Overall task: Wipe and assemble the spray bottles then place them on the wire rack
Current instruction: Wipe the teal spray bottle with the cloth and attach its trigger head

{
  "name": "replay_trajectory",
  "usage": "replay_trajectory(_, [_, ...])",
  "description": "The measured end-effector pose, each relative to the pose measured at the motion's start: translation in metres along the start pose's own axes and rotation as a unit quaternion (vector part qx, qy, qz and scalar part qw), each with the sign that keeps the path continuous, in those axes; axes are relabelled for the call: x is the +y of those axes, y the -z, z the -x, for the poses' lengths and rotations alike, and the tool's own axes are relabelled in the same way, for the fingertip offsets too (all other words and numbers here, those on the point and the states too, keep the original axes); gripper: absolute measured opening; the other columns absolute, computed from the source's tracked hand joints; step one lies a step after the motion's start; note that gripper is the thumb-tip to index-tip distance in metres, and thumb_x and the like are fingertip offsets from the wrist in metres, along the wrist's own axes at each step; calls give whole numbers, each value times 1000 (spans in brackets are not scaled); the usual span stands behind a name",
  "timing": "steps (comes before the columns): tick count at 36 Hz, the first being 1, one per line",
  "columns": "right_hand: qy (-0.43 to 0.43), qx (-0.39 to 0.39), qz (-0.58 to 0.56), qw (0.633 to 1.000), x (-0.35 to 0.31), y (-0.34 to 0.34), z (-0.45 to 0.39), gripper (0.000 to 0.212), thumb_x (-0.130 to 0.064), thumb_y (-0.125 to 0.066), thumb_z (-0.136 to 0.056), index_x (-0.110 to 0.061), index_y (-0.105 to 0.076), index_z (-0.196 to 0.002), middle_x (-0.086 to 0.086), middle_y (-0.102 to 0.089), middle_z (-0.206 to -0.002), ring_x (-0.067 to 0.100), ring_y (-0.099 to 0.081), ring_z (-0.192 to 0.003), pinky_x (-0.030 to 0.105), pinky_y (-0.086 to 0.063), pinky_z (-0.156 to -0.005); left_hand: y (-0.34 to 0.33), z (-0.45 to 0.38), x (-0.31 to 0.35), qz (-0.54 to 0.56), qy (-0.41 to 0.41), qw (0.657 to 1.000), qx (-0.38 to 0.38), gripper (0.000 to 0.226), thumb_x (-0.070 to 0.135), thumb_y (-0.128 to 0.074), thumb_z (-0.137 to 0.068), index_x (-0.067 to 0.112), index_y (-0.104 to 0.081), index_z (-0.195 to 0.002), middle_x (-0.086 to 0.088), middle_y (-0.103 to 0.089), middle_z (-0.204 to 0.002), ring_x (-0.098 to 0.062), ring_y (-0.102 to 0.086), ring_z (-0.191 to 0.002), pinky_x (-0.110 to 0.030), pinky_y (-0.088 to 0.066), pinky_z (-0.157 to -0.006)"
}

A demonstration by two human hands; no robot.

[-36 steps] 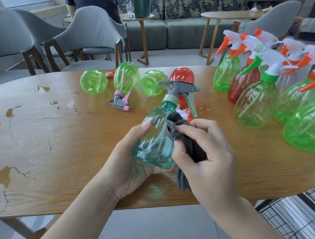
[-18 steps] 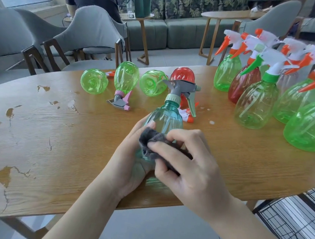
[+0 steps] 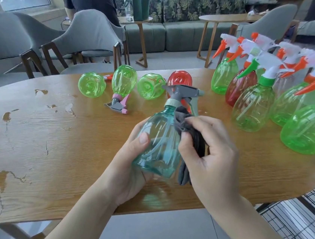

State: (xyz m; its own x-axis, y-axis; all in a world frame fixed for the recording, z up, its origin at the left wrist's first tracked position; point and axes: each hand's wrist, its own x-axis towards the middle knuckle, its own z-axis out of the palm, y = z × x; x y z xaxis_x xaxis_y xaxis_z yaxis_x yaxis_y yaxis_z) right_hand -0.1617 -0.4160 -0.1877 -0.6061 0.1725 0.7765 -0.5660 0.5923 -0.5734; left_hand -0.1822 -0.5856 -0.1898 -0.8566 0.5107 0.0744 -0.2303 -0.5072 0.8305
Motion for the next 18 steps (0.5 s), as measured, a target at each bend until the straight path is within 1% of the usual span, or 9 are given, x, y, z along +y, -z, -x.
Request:
replay_trajectory(3, [21,-5,0,1000,-1,-1,2,26,-15,-60,-96,-1,-74,-114,11,-65,-108,14,-62,-105,16,-45,-95,2,-1,1,16,-10,1000,8,97,39,-95,-70,17,-46,-150,-20,-60,-138,-34,-68,-112,-47,-63,-78])
replay_trajectory(5, [29,-7,10,1000,1,-1,-2,24,-12,-62,-97,-2,-74,-115,11,-65,-109,14,-62,-103,15,-45,-94,1,-2,1,-2,-7,1000,13,96,39,-96,-68,17,-49,-149,-24,-59,-141,-36,-67,-113,-48,-63,-77])
replay_trajectory(7, [23,-4,28,999,5,0,-6,22,-9,-64,-97,-2,-74,-117,10,-65,-109,12,-61,-101,13,-45,-92,1,-3,1,-17,3,1000,14,91,39,-94,-70,16,-52,-148,-27,-56,-144,-38,-65,-115,-48,-62,-80])
replay_trajectory(9, [1,0,27,1000,6,0,-9,23,-7,-64,-97,-3,-73,-118,9,-65,-109,9,-60,-99,10,-44,-90,1,-4,-1,-16,9,1000,10,82,35,-89,-75,16,-54,-147,-28,-56,-144,-39,-64,-117,-49,-61,-86])
replay_trajectory(12, [5,-8,6,1000,4,-2,-4,23,-8,-64,-97,-4,-74,-118,8,-65,-111,11,-62,-102,18,-48,-91,2,-3,-2,-4,11,1000,24,67,30,-71,-85,12,-53,-147,-31,-58,-139,-39,-63,-114,-51,-58,-87])
replay_trajectory(13, [22,-13,-3,1000,2,-3,-1,23,-7,-64,-97,-3,-74,-116,9,-65,-112,13,-63,-103,21,-50,-91,3,-3,-2,5,9,1000,29,68,31,-69,-85,10,-51,-148,-30,-60,-136,-37,-65,-110,-50,-59,-85])
replay_trajectory(15, [60,-25,-25,998,-3,-5,6,21,-6,-65,-93,-2,-76,-110,13,-65,-109,20,-65,-99,26,-53,-88,4,-3,0,24,-4,999,43,80,32,-78,-82,6,-46,-150,-26,-63,-129,-32,-69,-105,-44,-63,-78])
replay_trajectory(17, [91,-40,-33,995,-7,-7,12,19,-6,-66,-90,-1,-78,-104,15,-65,-106,25,-66,-95,29,-53,-87,4,-3,1,36,-17,998,54,96,39,-89,-76,5,-41,-152,-23,-62,-129,-30,-69,-109,-40,-62,-82])
replay_trajectory(18, [102,-45,-29,993,-8,-7,13,19,-7,-66,-90,-1,-78,-103,16,-65,-106,27,-66,-94,29,-53,-87,4,-3,1,42,-23,997,58,97,40,-91,-75,4,-42,-151,-22,-62,-129,-30,-68,-110,-40,-62,-85])
